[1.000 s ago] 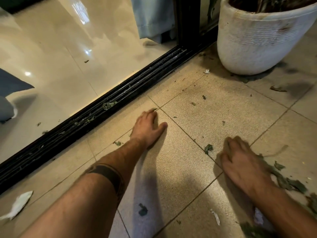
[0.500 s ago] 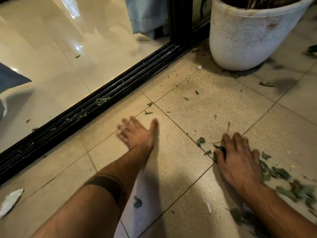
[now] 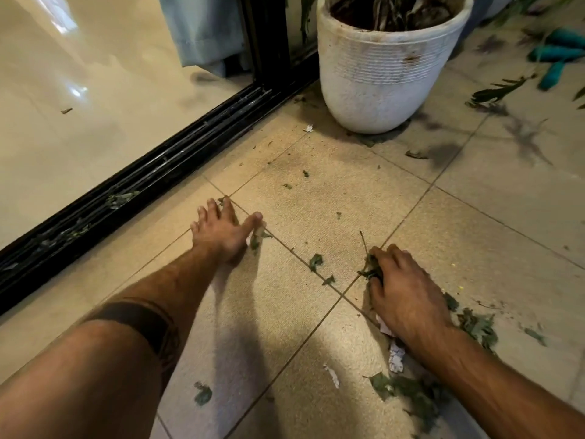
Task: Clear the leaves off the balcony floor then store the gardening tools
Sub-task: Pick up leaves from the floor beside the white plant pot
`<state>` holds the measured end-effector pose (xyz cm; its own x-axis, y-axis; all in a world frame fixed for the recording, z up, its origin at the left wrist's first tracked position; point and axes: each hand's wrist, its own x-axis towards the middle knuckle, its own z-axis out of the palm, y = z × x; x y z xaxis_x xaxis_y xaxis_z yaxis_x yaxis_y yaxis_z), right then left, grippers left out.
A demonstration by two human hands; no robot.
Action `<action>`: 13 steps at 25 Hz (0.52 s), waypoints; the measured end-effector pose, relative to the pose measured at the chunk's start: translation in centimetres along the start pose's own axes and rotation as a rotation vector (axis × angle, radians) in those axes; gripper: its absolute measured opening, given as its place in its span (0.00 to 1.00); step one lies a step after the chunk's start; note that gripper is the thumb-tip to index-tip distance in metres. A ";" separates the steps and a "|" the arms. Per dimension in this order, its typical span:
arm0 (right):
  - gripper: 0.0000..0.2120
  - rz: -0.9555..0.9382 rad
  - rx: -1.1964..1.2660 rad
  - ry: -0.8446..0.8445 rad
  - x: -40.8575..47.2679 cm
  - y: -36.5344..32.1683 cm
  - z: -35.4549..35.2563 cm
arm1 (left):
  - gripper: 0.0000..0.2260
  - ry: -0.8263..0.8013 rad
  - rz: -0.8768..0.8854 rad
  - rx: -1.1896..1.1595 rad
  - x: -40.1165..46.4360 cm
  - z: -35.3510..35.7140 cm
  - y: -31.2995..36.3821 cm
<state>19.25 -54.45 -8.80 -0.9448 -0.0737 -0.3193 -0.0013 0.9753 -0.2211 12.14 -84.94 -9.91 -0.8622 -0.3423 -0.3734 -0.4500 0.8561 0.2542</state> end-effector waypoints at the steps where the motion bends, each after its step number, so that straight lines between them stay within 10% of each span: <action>1: 0.29 -0.009 0.003 -0.011 0.1 0.2 -0.2 | 0.43 -0.004 0.073 0.026 -0.8 0.8 0.5; 7: 0.25 0.065 0.069 0.081 2.4 1.6 -2.2 | 0.36 -0.062 0.606 0.141 -9.5 5.2 6.0; 13: 0.35 0.201 0.023 -0.025 4.2 3.2 -2.2 | 0.36 -0.026 0.392 0.127 1.3 1.8 10.4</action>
<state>14.55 -51.22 -8.79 -0.9169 0.1163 -0.3818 0.1939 0.9659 -0.1714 6.79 -75.77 -9.37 -0.9558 0.0275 -0.2926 -0.0551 0.9612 0.2703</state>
